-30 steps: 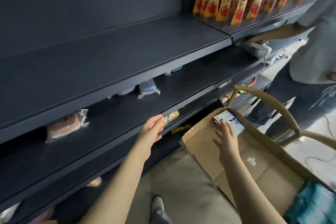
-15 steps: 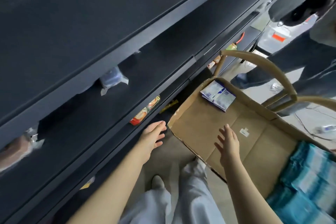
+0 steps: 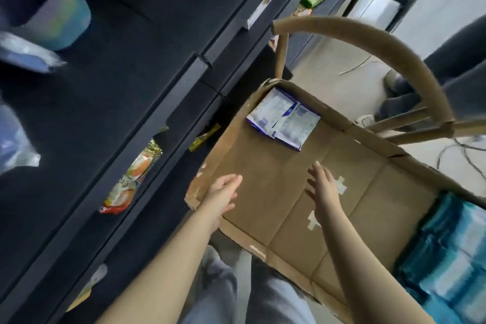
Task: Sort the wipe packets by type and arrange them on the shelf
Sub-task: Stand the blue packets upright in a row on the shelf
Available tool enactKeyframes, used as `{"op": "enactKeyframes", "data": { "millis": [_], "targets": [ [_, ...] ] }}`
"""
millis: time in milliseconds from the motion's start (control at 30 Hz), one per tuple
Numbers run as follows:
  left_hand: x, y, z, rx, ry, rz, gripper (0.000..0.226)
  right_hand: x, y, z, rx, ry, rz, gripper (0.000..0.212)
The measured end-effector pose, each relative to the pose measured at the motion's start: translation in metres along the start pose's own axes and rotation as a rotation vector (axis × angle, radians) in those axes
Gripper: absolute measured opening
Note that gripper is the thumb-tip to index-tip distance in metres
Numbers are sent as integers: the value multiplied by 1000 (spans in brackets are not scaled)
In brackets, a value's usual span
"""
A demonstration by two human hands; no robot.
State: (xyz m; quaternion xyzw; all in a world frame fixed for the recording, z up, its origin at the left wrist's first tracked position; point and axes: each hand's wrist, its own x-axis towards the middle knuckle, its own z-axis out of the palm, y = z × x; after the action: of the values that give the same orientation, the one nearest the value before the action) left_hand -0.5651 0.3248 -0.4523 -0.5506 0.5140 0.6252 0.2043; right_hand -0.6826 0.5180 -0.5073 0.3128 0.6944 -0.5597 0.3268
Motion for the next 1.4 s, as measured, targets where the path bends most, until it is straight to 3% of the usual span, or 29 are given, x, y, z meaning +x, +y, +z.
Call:
{"op": "enactKeyframes", "data": {
  "millis": [167, 367, 567, 700, 867, 933, 1033, 1200, 1333, 1400],
  "targets": [
    [66, 42, 40, 21, 71, 38, 52, 69, -9, 17, 13, -11, 50, 33],
    [125, 98, 62, 205, 151, 273, 67, 126, -30, 38, 0, 22, -67, 43],
    [160, 122, 89, 218, 169, 264, 74, 155, -41, 49, 24, 149, -106, 37],
    [178, 112, 101, 489, 391, 264, 66, 162, -36, 52, 17, 147, -64, 36],
    [171, 106, 102, 644, 438, 244, 46, 154, -29, 42, 2, 141, -155, 17],
    [167, 102, 95, 534, 417, 260, 44, 146, -29, 33, 41, 150, -218, 12],
    [149, 91, 79, 180, 284, 221, 33, 128, -33, 19, 128, 83, -197, 15],
    [100, 48, 41, 21, 210, 192, 37, 79, -43, 20, 96, -103, -115, 22],
    [40, 6, 1, -67, 225, 230, 23, 12, -42, 36, -13, -350, -69, 45],
    [6, -19, -25, -184, 228, 253, 21, -34, -33, 44, 24, -407, -45, 45]
  ]
}}
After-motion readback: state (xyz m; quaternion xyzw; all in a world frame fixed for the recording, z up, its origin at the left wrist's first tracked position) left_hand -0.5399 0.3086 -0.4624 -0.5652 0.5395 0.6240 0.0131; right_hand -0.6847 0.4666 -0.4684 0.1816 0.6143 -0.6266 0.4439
